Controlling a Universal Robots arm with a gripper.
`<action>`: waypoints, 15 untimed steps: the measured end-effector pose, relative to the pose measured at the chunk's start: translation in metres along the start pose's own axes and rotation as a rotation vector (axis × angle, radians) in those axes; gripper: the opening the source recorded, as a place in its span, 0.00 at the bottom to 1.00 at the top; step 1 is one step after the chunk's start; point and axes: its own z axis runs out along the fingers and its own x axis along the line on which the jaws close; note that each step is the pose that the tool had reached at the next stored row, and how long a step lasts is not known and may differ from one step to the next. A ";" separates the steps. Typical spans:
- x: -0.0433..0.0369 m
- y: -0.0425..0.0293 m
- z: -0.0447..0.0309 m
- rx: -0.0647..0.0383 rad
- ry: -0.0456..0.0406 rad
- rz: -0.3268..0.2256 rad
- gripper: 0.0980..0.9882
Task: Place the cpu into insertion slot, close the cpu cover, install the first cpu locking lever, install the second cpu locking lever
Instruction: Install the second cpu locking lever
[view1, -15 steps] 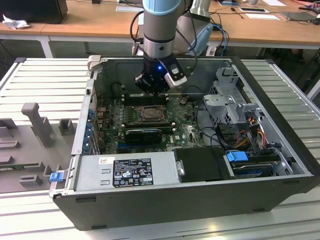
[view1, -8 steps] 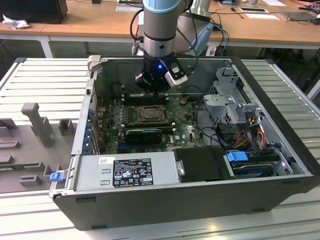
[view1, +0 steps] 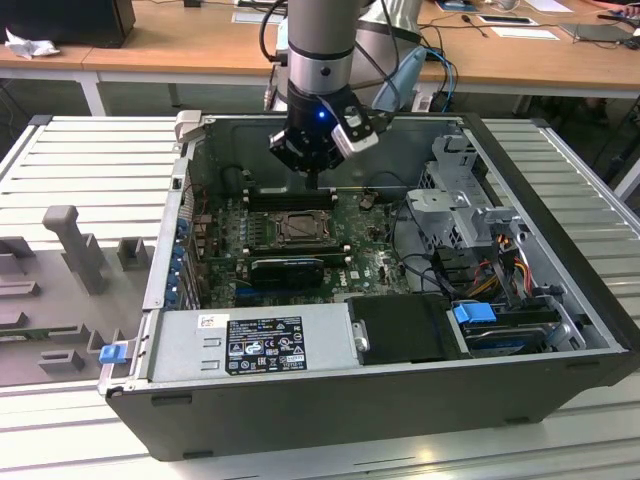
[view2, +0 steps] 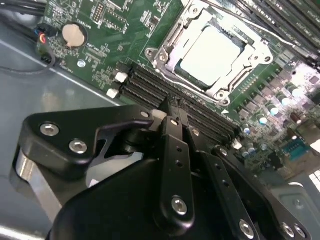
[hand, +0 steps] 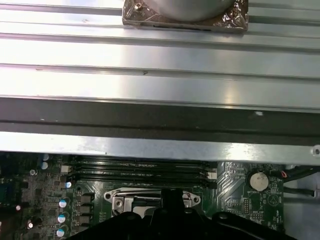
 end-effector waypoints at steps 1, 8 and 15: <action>0.0000 -0.0002 -0.0001 0.000 -0.0002 0.000 0.01; 0.0012 -0.0233 -0.0020 0.000 0.0000 0.000 0.01; 0.0022 -0.0480 -0.0017 0.000 0.0008 0.000 0.01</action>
